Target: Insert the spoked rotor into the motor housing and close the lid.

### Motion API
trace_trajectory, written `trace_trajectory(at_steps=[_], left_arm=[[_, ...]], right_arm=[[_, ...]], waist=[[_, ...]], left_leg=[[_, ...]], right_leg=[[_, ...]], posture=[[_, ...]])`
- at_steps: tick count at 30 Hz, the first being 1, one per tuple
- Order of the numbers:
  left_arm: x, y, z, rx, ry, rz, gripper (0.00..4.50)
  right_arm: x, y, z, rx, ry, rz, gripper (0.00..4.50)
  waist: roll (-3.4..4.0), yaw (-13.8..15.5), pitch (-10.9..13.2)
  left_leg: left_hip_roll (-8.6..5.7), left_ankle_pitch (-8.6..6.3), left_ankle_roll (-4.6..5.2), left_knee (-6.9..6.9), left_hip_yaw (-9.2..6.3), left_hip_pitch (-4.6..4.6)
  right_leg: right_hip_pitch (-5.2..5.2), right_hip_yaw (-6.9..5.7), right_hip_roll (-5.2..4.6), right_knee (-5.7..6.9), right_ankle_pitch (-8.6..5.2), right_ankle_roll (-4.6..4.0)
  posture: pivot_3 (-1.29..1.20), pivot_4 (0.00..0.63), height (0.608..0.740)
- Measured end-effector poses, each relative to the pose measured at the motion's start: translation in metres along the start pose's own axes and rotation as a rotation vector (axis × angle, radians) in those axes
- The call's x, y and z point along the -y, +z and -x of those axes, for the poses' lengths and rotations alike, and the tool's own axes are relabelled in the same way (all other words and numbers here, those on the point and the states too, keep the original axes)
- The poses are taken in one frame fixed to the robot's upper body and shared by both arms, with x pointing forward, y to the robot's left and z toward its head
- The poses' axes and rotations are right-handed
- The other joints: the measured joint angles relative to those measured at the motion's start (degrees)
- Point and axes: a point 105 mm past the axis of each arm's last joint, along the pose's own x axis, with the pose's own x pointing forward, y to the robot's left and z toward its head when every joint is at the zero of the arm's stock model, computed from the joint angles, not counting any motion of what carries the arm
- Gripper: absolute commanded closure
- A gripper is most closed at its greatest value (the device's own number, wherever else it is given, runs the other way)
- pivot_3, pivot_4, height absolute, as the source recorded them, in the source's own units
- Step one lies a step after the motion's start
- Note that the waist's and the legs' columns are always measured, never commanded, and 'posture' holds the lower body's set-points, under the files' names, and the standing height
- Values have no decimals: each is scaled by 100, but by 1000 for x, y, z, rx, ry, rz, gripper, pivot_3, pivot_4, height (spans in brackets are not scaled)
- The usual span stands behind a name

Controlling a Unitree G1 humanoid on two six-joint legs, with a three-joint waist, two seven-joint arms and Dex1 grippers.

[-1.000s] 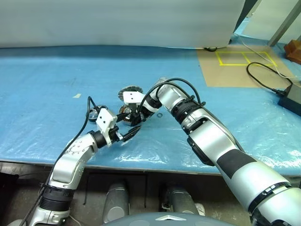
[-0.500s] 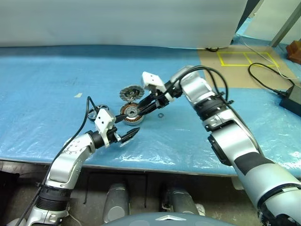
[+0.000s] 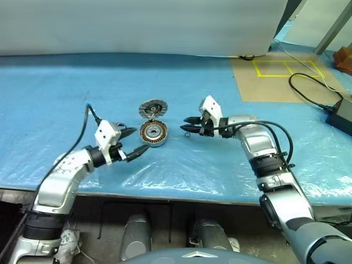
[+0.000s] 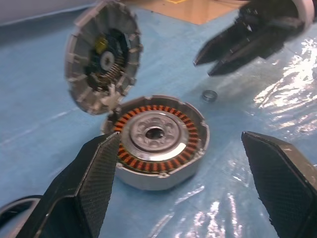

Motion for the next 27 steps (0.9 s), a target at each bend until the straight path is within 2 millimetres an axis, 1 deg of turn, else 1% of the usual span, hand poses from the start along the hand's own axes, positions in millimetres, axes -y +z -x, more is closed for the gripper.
trace_trajectory(at_steps=[3,7,8,9,11,12,13,16,22,25,27], left_arm=[[-3,2,1,-2,-7,-6,366],[-2,-2,0,-9,-12,8,366],[-1,-3,-1,-7,-13,10,366],[-1,-3,-1,-7,-14,10,366],[0,-3,-1,-7,-15,12,366],[0,-3,-2,-6,-18,14,366],[1,-4,-3,-7,-19,15,366],[2,-5,-3,-8,-20,17,366],[5,-6,-6,-10,-30,22,366],[6,-7,-7,-12,-35,24,366],[7,-8,-8,-16,-39,23,366]], right_arm=[[-4,-1,-1,12,-14,-24,2912],[-1,-5,-2,8,-65,-31,2912],[0,-5,-2,13,-81,-36,2583],[1,-5,-2,17,-88,-37,2399],[3,-4,-1,22,-105,-34,1827],[4,-7,0,17,-110,-38,1461],[3,-10,1,11,-111,-44,1204],[-1,-22,0,-13,-110,-63,1204],[-7,-32,-3,-29,-112,-56,1204],[-4,-33,-4,-28,-133,-36,1204],[-2,-39,-3,-40,-146,-38,1204]], waist=[[0,2,0],[0,8,0],[0,8,0],[0,8,0],[-1,8,0],[0,8,0],[-1,8,0],[0,7,0],[0,6,0],[-1,5,0],[-1,5,0]], left_leg=[[-3,0,0,-1,0,0],[-3,7,-12,-4,0,1],[-3,7,-14,-4,0,0],[-3,6,-15,-5,0,1],[-3,5,-19,-6,0,1],[-3,6,-20,-8,0,2],[-3,6,-20,-10,0,2],[-4,9,-18,-13,0,2],[-4,7,-19,-14,0,5],[-4,7,-20,-14,0,5],[-5,3,-27,-14,0,5]], right_leg=[[2,1,-2,-5,1,2],[3,0,-2,-5,1,2],[3,0,-2,-6,1,2],[3,0,-2,-6,1,2],[3,0,-2,-8,1,2],[5,0,-2,-10,1,2],[6,0,-2,-13,1,2],[5,0,-2,-15,1,2],[7,0,-2,-15,1,2],[8,0,-2,-15,1,2],[8,0,-2,-15,1,2]], posture=[[0,150,740],[0,150,740],[0,150,740],[0,150,740],[0,150,740],[0,150,740],[0,150,740],[0,150,740],[0,150,740],[0,150,740],[0,150,740]])
